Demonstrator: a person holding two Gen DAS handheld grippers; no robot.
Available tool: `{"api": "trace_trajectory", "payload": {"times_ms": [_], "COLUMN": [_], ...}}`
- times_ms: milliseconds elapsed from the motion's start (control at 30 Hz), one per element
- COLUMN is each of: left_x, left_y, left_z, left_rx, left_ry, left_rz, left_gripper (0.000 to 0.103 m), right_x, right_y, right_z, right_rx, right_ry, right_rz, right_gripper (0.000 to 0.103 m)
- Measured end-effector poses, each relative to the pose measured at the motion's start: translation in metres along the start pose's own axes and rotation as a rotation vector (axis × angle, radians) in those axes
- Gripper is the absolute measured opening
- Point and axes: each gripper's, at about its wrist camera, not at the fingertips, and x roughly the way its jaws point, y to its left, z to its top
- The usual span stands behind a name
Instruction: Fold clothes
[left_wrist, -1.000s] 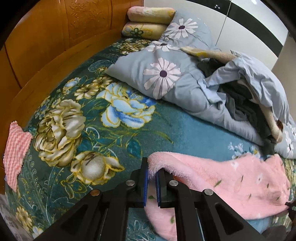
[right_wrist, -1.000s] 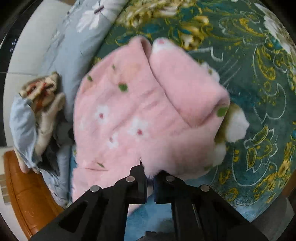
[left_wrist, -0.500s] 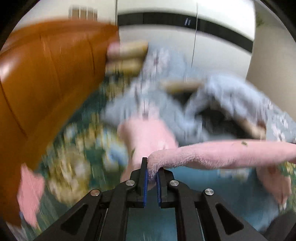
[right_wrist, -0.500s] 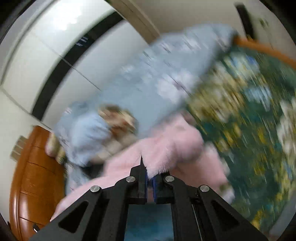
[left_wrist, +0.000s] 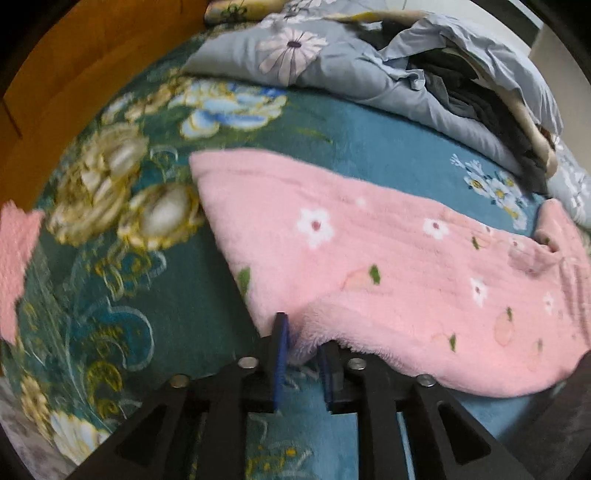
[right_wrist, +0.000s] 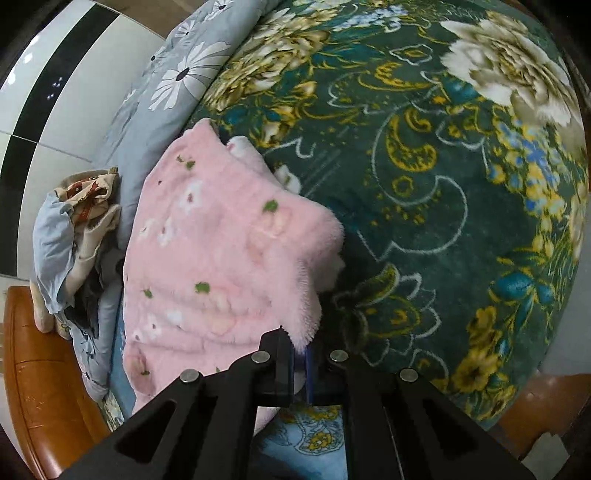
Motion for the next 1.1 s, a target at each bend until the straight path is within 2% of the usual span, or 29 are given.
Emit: {"api": "trace_trajectory", "payload": {"times_ms": [33, 67, 100, 267, 333, 400, 533, 633, 700, 767, 833, 933, 1033, 1100], "left_x": [0.0, 0.0, 0.0, -0.001, 0.005, 0.011, 0.019, 0.021, 0.021, 0.024, 0.032, 0.042, 0.041, 0.037], "left_y": [0.006, 0.013, 0.019, 0.051, 0.067, 0.074, 0.075, 0.069, 0.062, 0.06, 0.063, 0.069, 0.072, 0.071], "left_z": [-0.002, -0.004, -0.005, -0.014, -0.019, -0.024, -0.03, -0.035, -0.037, -0.036, -0.034, -0.027, -0.012, 0.0], "left_rx": [-0.037, -0.075, -0.112, -0.299, -0.439, -0.52, -0.607, -0.634, -0.609, -0.593, -0.624, -0.71, -0.758, -0.751], "left_ry": [0.008, 0.016, 0.024, 0.065, 0.084, 0.098, 0.116, 0.138, 0.152, 0.143, 0.127, 0.093, 0.044, 0.012], "left_rz": [-0.03, -0.059, -0.089, -0.238, -0.353, -0.452, -0.591, -0.665, -0.674, -0.637, -0.599, -0.586, -0.567, -0.512], "left_gripper": [0.033, 0.046, 0.05, 0.053, 0.054, 0.055, 0.058, 0.061, 0.067, 0.068, 0.068, 0.068, 0.066, 0.057], "right_x": [-0.001, -0.002, -0.002, -0.004, -0.004, -0.004, -0.004, -0.005, -0.007, -0.006, -0.005, -0.004, -0.007, -0.006], "right_y": [0.0, -0.001, -0.001, -0.007, -0.006, -0.004, 0.0, -0.001, -0.003, -0.003, -0.002, 0.0, 0.001, 0.0], "right_z": [-0.001, -0.002, -0.002, -0.006, -0.007, -0.009, -0.011, -0.013, -0.014, -0.014, -0.014, -0.014, -0.012, -0.012], "right_rx": [0.004, 0.009, 0.015, 0.041, 0.042, 0.039, 0.031, 0.037, 0.045, 0.049, 0.049, 0.055, 0.051, 0.051], "right_ry": [0.001, 0.002, 0.004, 0.009, 0.011, 0.012, 0.011, 0.009, 0.006, 0.007, 0.01, 0.012, 0.006, 0.006], "right_rz": [0.0, -0.001, -0.004, -0.003, -0.007, -0.014, -0.033, -0.036, -0.038, -0.041, -0.052, -0.061, -0.058, -0.055], "right_gripper": [0.004, 0.004, 0.004, 0.004, 0.004, 0.005, 0.005, 0.005, 0.005, 0.005, 0.005, 0.005, 0.005, 0.005]}}
